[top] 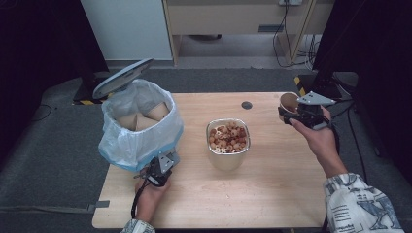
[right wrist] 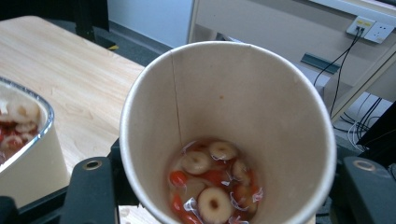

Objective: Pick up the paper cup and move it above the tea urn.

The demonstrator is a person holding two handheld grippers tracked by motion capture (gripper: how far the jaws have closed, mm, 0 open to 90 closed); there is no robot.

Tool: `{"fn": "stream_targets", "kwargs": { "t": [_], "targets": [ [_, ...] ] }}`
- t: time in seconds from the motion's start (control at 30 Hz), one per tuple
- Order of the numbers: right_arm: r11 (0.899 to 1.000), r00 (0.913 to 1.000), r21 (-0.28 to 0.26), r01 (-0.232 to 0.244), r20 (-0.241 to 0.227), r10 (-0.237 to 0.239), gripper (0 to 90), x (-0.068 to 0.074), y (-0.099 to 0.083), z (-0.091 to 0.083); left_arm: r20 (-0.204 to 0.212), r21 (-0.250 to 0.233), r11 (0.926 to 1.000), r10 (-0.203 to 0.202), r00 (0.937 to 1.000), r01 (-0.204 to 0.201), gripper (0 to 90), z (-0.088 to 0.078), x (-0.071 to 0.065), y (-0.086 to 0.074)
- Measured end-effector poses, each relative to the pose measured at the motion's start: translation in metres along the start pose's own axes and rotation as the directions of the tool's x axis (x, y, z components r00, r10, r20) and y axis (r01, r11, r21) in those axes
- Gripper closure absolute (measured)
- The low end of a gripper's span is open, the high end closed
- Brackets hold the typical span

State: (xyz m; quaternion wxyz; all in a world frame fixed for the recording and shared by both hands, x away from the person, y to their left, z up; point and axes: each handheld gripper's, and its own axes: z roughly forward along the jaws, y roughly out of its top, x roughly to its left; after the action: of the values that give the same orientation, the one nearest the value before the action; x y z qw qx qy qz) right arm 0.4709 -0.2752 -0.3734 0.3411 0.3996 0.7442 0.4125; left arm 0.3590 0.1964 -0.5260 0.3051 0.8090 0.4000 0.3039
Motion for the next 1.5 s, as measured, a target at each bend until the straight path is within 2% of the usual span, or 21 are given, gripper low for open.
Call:
{"fn": "stream_targets", "kwargs": {
  "t": [0.03,0.13,0.3,0.33,0.57,0.67,0.8,0.93,1.03,1.23,1.37,1.4,1.5],
  "targets": [
    [1.000,1.0000,-0.006,-0.003,-0.006,0.003,34.9,0.001,0.001,0.000,0.000,0.000,1.0000,0.001,1.0000,-0.001,89.2,0.000,0.000,0.000],
    [0.999,0.9982,-0.016,0.037,-0.047,-0.038,34.9,0.009,0.008,0.001,0.000,0.000,1.0000,0.001,1.0000,-0.001,89.2,0.000,0.000,0.000],
    [0.999,0.9982,-0.016,0.040,-0.045,-0.040,34.9,0.010,0.012,0.001,-0.001,0.000,1.0000,0.001,1.0000,-0.001,89.2,0.000,0.000,0.000],
    [0.998,0.9960,-0.026,0.063,-0.062,-0.065,34.9,0.013,0.016,0.001,0.000,-0.001,1.0000,0.000,1.0000,0.000,89.2,0.000,0.000,0.000],
    [0.994,0.9924,-0.029,0.103,-0.065,-0.105,34.9,0.019,0.030,0.002,-0.001,0.000,1.0000,0.001,1.0000,-0.001,89.2,0.000,0.000,0.000],
    [0.989,0.9857,-0.039,0.143,-0.084,-0.146,34.9,0.025,0.037,0.002,0.000,0.000,1.0000,0.001,1.0000,-0.001,89.2,0.000,0.000,0.000],
    [0.989,0.9857,-0.036,0.146,-0.080,-0.148,34.8,0.025,0.044,0.002,0.001,-0.001,1.0000,0.000,1.0000,0.000,89.2,0.000,0.000,0.000],
    [0.980,0.9752,-0.050,0.194,-0.099,-0.198,34.9,0.034,0.050,0.002,0.000,0.000,1.0000,0.001,1.0000,-0.001,89.2,0.000,0.000,0.000],
    [0.980,0.9762,-0.052,0.192,-0.092,-0.196,34.9,0.033,0.053,0.002,-0.001,0.000,1.0000,0.002,1.0000,-0.002,89.2,0.000,0.000,0.000],
    [0.970,0.9657,-0.051,0.237,-0.097,-0.241,34.9,0.038,0.058,0.001,-0.001,0.000,1.0000,0.002,1.0000,-0.002,89.2,0.000,0.000,0.000],
    [0.974,0.9712,-0.056,0.219,-0.083,-0.223,34.9,0.035,0.063,0.001,-0.001,0.001,1.0000,0.003,1.0000,-0.003,89.2,0.000,0.000,0.000],
    [0.970,0.9668,-0.067,0.233,-0.091,-0.239,34.9,0.039,0.067,0.000,-0.001,0.001,1.0000,0.002,1.0000,-0.002,89.2,0.000,0.000,0.000],
    [0.965,0.9616,-0.067,0.253,-0.092,-0.259,34.9,0.041,0.069,0.001,-0.002,0.001,1.0000,0.002,1.0000,-0.002,89.2,0.000,0.000,0.000]
  ]
}}
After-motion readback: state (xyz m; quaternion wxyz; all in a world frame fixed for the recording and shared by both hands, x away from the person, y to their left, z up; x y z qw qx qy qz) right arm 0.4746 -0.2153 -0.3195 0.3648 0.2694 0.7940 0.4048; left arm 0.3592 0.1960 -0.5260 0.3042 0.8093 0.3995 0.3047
